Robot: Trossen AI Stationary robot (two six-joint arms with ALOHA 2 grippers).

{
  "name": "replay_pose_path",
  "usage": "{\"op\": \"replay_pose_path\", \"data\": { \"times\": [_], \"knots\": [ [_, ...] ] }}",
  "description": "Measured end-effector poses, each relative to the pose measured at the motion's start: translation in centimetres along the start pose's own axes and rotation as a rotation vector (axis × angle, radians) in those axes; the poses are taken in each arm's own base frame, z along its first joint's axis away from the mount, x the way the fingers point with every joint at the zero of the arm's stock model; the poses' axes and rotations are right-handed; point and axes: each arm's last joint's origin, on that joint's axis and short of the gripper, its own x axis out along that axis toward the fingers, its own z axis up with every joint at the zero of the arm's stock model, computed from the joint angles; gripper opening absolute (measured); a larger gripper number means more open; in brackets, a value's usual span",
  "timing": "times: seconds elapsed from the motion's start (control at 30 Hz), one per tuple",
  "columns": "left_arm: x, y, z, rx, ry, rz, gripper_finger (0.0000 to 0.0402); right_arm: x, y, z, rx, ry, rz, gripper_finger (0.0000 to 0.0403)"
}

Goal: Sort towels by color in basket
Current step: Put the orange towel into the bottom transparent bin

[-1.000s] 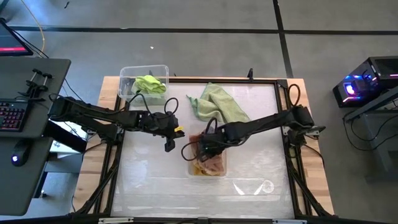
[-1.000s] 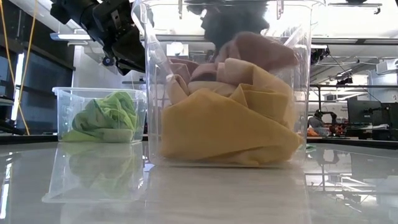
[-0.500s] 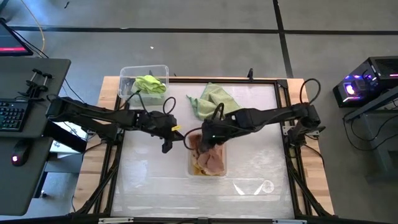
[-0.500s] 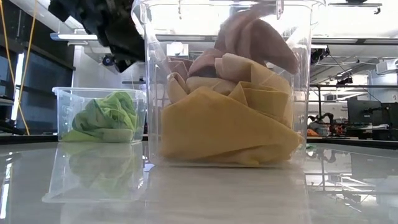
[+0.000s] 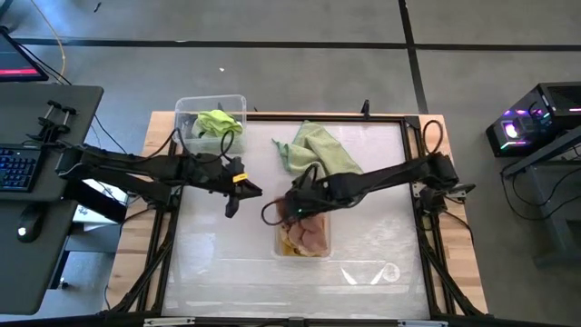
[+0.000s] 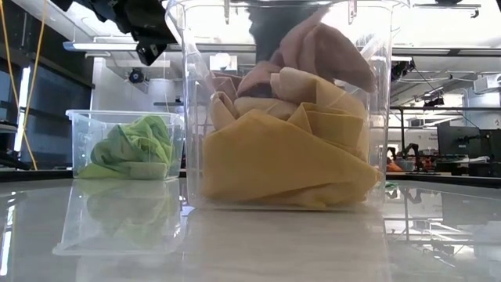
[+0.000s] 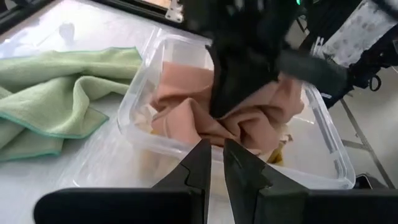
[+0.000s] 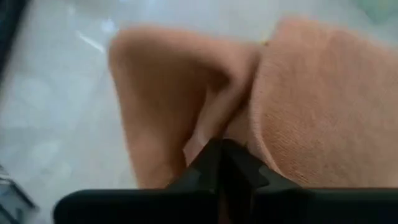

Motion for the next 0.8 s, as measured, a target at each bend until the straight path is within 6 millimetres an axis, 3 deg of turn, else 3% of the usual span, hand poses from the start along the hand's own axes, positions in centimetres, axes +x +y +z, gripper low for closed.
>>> {"op": "replay_pose_path", "data": {
  "times": [0.23, 0.43, 0.57, 0.63, 0.8],
  "knots": [
    [0.0, 0.2, -0.3, -0.009, 0.034, 0.014, 0.0032, 2.6, -0.3, -1.2, -0.068, 0.106, -0.079, 0.0013],
    [0.0, 0.3, -0.7, -0.010, 0.074, 0.027, 0.0033, 2.6, -0.6, -1.5, -0.118, 0.137, -0.110, 0.0056],
    [0.0, 0.3, -0.8, -0.017, 0.081, 0.030, 0.0032, 1.3, -0.2, -1.1, -0.133, 0.139, -0.108, 0.0097],
    [0.0, 0.3, -0.8, -0.021, 0.082, 0.030, 0.0032, -0.2, 0.3, -0.7, -0.139, 0.140, -0.088, 0.0110],
    [0.0, 0.3, -0.8, -0.032, 0.082, 0.030, 0.0032, -3.1, 2.1, 0.3, -0.173, 0.146, 0.050, 0.0117]
  ]
}}
